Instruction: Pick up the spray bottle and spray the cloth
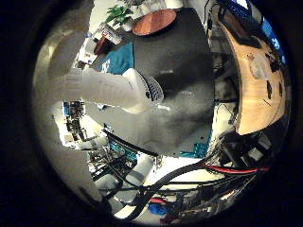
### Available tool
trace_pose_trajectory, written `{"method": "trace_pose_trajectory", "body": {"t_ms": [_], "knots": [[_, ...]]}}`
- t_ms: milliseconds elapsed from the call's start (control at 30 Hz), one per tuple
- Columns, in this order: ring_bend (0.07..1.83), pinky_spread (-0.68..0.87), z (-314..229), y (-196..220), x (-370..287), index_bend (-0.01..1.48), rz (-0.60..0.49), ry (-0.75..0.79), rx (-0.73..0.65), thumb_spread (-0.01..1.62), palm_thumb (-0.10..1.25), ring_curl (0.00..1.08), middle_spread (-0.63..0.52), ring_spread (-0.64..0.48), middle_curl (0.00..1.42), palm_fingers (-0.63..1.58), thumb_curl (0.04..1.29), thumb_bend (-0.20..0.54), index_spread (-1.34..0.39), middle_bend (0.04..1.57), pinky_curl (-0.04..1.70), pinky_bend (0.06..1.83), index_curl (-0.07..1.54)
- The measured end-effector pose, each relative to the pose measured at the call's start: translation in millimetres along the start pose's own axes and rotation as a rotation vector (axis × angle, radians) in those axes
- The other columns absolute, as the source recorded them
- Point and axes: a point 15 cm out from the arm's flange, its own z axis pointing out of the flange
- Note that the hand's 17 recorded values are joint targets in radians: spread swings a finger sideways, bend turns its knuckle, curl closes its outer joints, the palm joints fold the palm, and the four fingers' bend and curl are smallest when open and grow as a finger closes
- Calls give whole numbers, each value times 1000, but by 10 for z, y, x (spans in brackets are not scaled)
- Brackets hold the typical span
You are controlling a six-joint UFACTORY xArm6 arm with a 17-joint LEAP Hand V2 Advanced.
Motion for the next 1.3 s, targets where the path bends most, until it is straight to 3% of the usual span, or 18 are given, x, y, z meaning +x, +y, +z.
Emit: {"method": "trace_pose_trajectory", "body": {"t_ms": [467,700,900,1300], "knots": [[1441,-246,-28,10,159,1130,7,-20,16,547,979,537,-95,-147,630,1202,949,-23,-201,1340,1205,1028,719],[1438,-245,-116,-62,245,1132,-3,-4,66,746,910,540,-95,-150,629,1196,906,-13,-194,1331,1190,1026,713],[1422,-259,-205,-69,337,1069,4,0,101,965,908,536,-105,-146,616,1184,782,-25,-191,1298,1157,1005,684],[1277,-354,-157,0,523,778,17,-27,91,1079,838,507,-126,-157,598,1082,531,-21,-249,1197,963,952,672]]}}
